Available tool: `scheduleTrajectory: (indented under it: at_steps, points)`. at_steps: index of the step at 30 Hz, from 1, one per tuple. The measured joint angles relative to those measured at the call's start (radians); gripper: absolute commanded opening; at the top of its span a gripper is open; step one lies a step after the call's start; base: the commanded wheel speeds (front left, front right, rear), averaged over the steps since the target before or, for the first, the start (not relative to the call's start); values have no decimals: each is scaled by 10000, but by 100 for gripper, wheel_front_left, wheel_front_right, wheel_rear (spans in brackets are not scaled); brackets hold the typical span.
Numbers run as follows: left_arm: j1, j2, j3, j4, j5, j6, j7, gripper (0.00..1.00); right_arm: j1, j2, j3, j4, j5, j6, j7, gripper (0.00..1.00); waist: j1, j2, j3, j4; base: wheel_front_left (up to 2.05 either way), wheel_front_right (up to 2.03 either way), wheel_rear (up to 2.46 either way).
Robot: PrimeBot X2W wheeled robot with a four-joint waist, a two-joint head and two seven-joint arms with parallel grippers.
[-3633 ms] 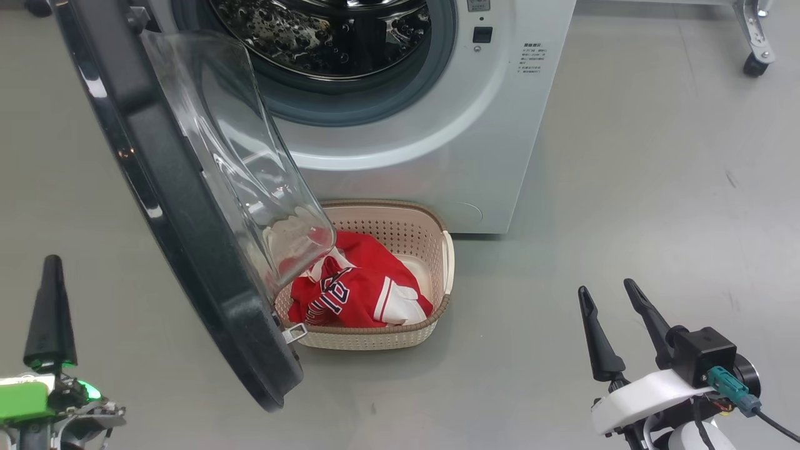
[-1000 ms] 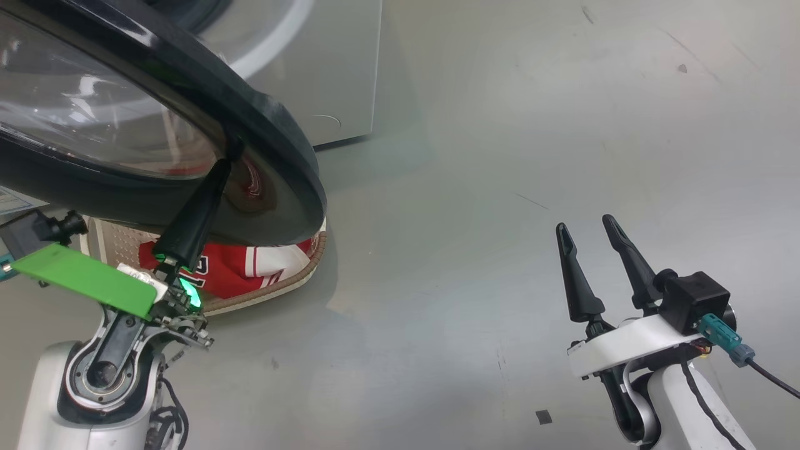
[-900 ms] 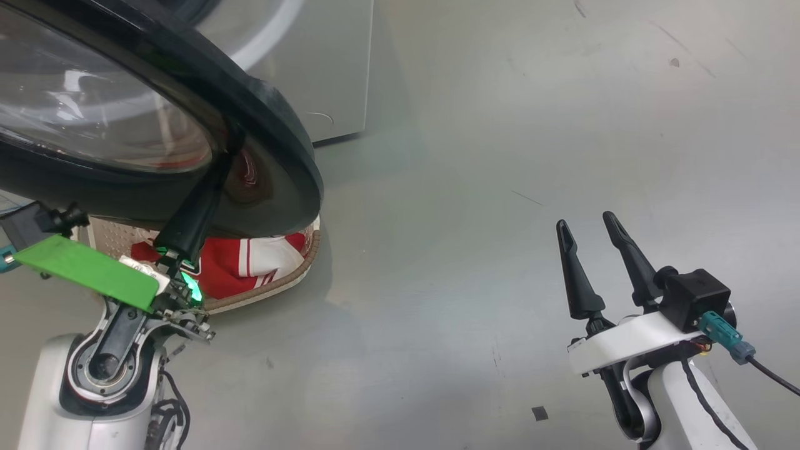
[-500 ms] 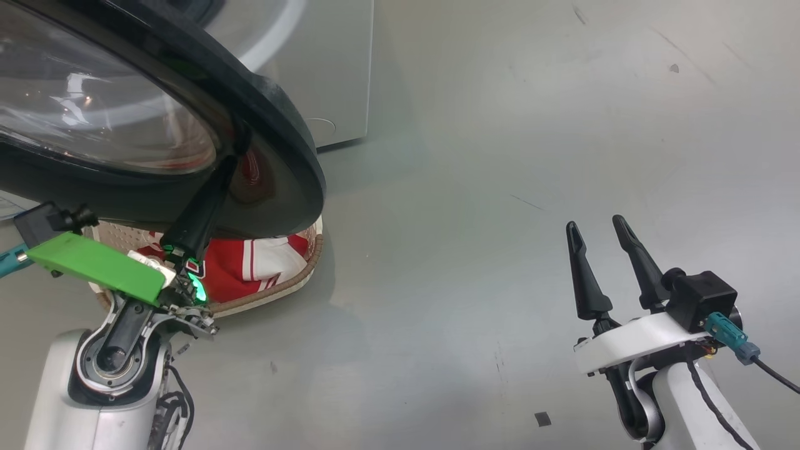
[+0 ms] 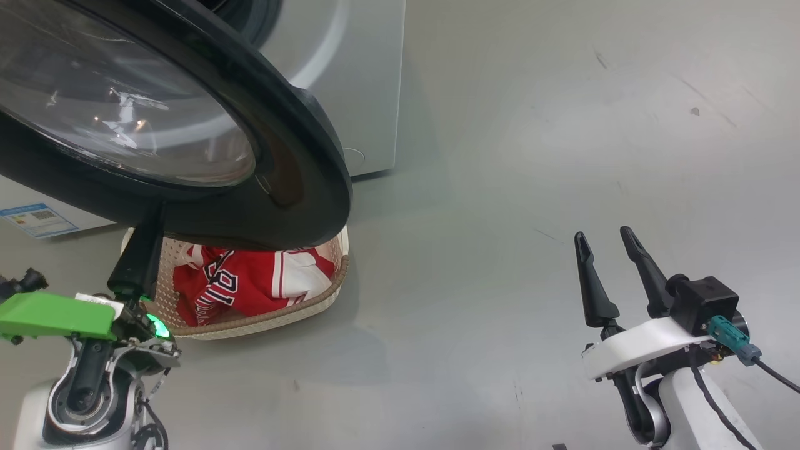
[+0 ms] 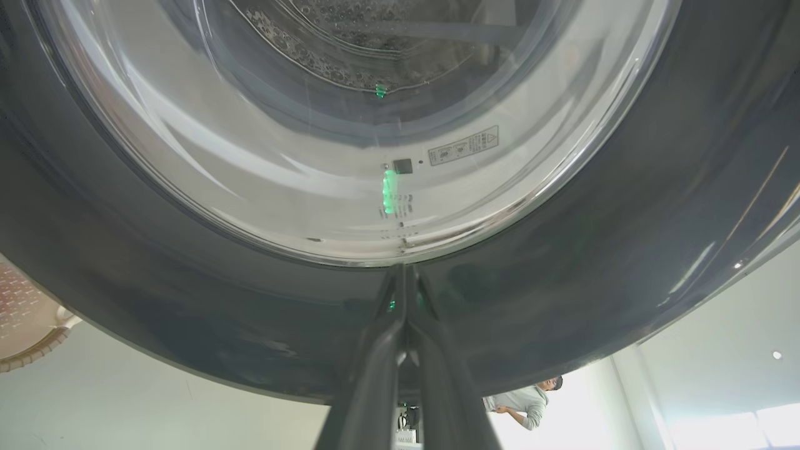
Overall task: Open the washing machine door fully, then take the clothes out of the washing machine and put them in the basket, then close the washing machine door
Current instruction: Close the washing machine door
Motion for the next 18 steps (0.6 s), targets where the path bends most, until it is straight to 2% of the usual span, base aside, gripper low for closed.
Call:
scheduleTrajectory:
  at_steps: [2,3,4,5,7,12,16,18]
  points:
    - [152,-19,171,0,-67,-4,-167,0,20,-38,-33,48,-2,0,-2,100,0,0,-163,87,0,0,0]
    - [218,-25,230,-8,-71,-10,-221,25,47,-54,-46,69,-4,0,-2,100,0,0,-245,132,0,0,0]
    - [280,-35,284,-15,-138,-59,-272,45,86,-65,-65,92,-10,0,-2,100,0,0,-330,180,0,0,0]
    - [333,-46,334,-17,-221,-79,-387,45,142,-77,-82,104,-15,0,-2,100,0,0,-414,227,0,0,0]
    - [438,-48,384,-27,-257,-79,-489,100,253,-113,-107,134,-17,-2,-2,100,0,0,-585,325,0,0,0]
    - [764,-79,489,-109,-130,-79,-928,100,436,-190,-155,142,-17,-15,-19,100,0,0,-979,578,0,0,0]
    - [917,27,541,-303,1120,-79,-1421,100,477,-215,-153,140,-19,-15,-21,100,0,0,-1242,753,0,0,0]
    - [1054,368,466,-382,2121,-79,-1732,100,579,-244,-163,142,-19,-17,-29,100,0,0,-1366,823,0,0,0]
